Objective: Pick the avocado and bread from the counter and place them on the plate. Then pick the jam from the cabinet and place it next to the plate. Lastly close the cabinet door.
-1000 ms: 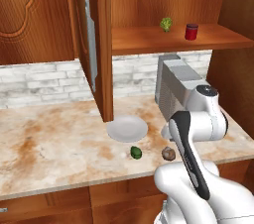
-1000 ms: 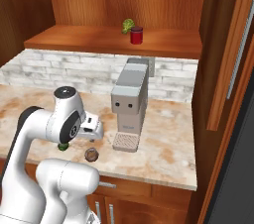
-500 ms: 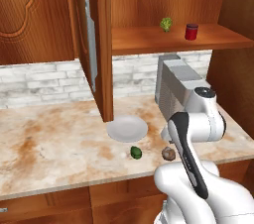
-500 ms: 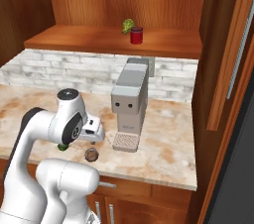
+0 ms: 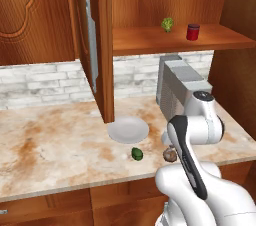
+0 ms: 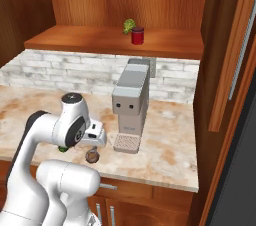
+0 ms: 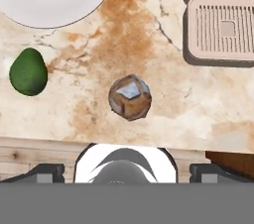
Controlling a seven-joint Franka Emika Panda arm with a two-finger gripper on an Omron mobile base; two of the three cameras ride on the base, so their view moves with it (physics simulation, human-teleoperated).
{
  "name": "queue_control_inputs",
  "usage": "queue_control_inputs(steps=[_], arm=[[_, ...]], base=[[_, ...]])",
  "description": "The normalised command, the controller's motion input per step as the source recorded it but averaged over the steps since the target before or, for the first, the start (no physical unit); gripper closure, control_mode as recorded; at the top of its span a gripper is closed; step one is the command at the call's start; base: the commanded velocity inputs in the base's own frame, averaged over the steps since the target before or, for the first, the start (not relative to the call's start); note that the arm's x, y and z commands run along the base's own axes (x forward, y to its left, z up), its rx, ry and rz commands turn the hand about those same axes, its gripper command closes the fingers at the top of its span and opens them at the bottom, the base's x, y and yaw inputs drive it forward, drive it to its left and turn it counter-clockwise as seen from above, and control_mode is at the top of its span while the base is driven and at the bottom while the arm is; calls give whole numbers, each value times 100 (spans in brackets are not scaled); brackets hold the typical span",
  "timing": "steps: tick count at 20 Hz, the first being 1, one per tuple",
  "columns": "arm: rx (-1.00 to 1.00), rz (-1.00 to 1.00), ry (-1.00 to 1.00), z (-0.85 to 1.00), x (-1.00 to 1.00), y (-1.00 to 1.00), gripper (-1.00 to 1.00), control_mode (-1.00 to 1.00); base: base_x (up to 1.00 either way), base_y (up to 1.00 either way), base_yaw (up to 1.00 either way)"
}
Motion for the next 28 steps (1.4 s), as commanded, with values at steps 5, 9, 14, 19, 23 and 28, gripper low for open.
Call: queue_control_inputs(steps=[5,9,14,19,23,28], arm=[[0,0,0,-22,0,0,-100,-100],[0,0,0,-19,0,0,-100,-100],[0,0,0,-20,0,0,-100,-100],[0,0,0,-20,2,0,-100,-100],[0,0,0,-20,6,0,-100,-100],[0,0,0,-21,10,0,-100,-100]], base=[[0,0,0],[0,0,0],[0,0,0],[0,0,0],[0,0,0],[0,0,0]])
